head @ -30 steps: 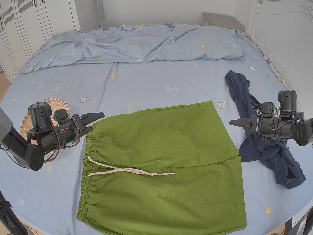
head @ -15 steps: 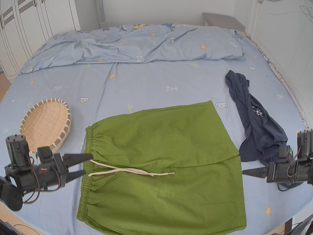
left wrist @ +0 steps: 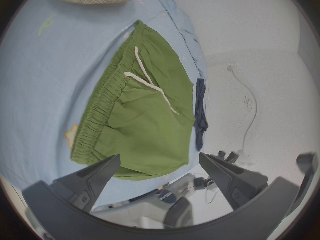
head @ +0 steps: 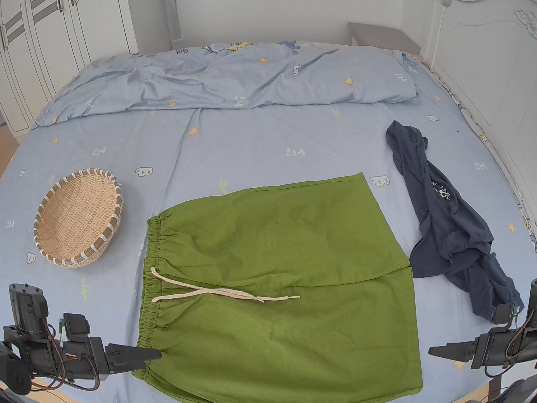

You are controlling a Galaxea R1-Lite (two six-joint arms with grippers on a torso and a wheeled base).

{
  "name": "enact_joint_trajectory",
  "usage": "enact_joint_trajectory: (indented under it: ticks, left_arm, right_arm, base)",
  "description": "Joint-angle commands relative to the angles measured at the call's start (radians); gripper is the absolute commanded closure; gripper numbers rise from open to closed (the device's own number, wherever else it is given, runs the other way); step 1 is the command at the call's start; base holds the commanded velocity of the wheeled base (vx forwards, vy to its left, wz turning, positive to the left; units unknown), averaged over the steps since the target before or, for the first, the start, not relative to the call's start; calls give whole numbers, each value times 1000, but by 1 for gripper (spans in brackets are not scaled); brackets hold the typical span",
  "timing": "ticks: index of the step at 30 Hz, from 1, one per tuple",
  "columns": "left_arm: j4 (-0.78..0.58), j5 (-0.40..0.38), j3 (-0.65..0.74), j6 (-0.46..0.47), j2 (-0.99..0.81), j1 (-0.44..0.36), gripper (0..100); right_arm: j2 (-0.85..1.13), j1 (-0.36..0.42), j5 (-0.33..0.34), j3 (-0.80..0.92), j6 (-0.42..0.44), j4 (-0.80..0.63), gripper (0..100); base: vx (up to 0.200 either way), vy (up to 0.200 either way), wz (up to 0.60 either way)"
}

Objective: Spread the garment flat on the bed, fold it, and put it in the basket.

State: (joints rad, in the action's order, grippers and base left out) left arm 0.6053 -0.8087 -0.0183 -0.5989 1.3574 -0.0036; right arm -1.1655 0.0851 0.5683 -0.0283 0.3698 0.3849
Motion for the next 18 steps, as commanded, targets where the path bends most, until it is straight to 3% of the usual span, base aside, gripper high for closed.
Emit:
enact_joint_trajectory:
  ticks: [1,4,9,18]
  left_arm:
    - [-122,11,9,324,160,162,0]
    - [-118,6,1,413,273,218,0]
    - [-124,3,-6,470,330,264,0]
    - [-128,3,0,473,293,263,0]
  right_arm:
    - [43,1,18,28,6,-46,0]
    - [41,-1,19,28,8,-50,0]
    - [41,-2,21,28,8,-67,0]
    - [41,-2,21,28,8,-77,0]
  base:
    - [0,0,0]
    - [0,0,0]
    - [0,0,0]
    - [0,0,0]
